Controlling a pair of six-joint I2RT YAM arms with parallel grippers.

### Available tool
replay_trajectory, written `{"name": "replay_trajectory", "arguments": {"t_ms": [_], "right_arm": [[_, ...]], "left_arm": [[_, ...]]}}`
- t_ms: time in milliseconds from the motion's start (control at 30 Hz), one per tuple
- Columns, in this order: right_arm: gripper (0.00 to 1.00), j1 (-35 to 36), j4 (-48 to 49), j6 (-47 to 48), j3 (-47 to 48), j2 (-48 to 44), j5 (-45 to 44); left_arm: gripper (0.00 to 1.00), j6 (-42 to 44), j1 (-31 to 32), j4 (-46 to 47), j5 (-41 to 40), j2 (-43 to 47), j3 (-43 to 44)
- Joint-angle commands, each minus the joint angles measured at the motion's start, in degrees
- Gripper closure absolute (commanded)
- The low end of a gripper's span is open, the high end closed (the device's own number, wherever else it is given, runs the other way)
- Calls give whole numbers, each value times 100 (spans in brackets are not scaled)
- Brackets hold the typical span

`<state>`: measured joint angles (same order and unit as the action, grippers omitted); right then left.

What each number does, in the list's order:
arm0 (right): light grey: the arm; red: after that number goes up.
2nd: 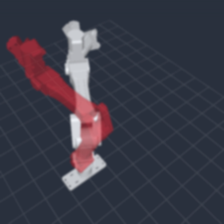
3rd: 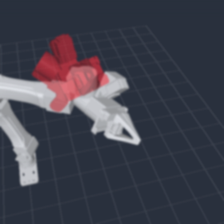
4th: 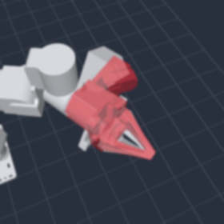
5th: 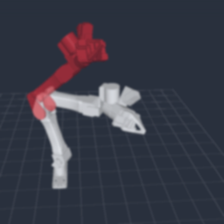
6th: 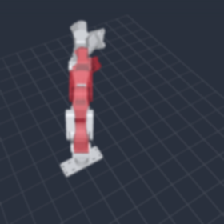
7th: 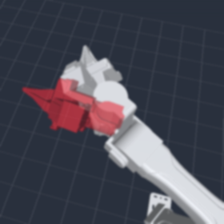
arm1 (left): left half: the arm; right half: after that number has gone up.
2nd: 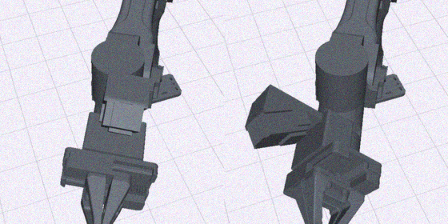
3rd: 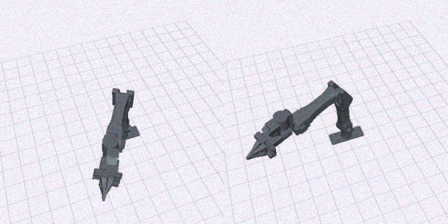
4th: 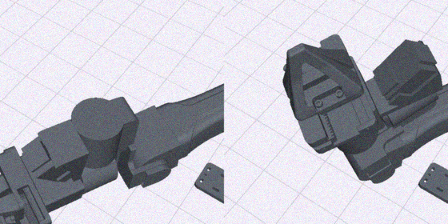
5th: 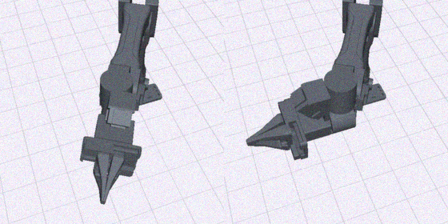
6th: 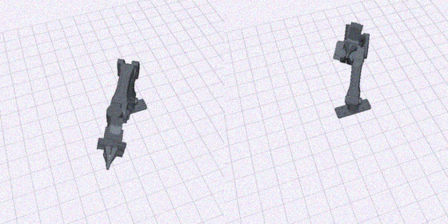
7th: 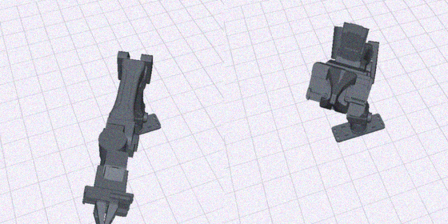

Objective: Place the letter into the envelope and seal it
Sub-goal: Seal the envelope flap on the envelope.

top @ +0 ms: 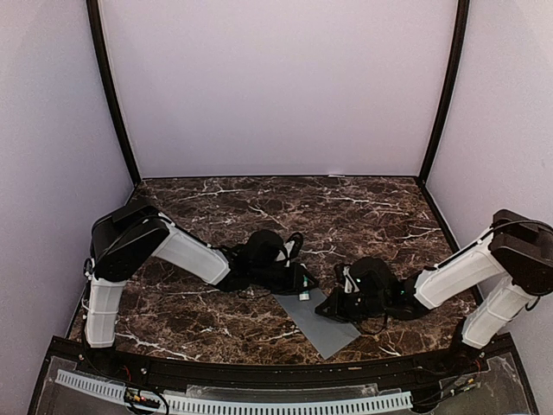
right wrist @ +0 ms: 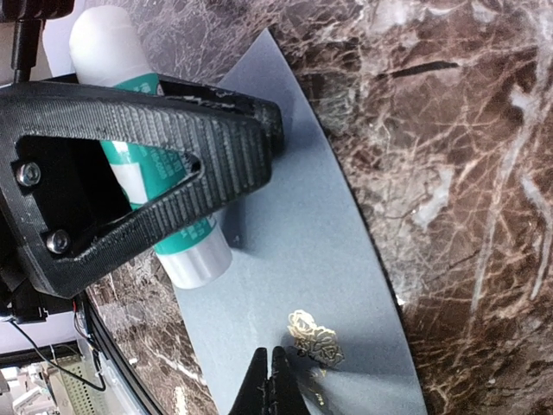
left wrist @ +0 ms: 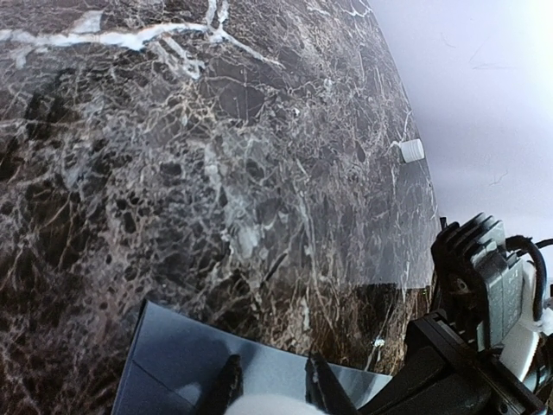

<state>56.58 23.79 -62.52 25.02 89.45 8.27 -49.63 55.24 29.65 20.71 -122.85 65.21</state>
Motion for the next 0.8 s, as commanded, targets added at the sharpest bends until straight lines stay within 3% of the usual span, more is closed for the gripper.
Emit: {"name": "replay_trajectory", "arguments": {"t_ms": [0,300,767], "right_arm": [[100,131,-274,-164,-293,-145,-83],[100,187,-392,-291,-620,-409,-229],[100,191,-313,-218,-109,247,-248]], "left_arm": [[100,102,4,-349,-4,287,-6],[100,111,6,-330,-13,288,-14],[100,120,5,-350,4,288,-10]]}}
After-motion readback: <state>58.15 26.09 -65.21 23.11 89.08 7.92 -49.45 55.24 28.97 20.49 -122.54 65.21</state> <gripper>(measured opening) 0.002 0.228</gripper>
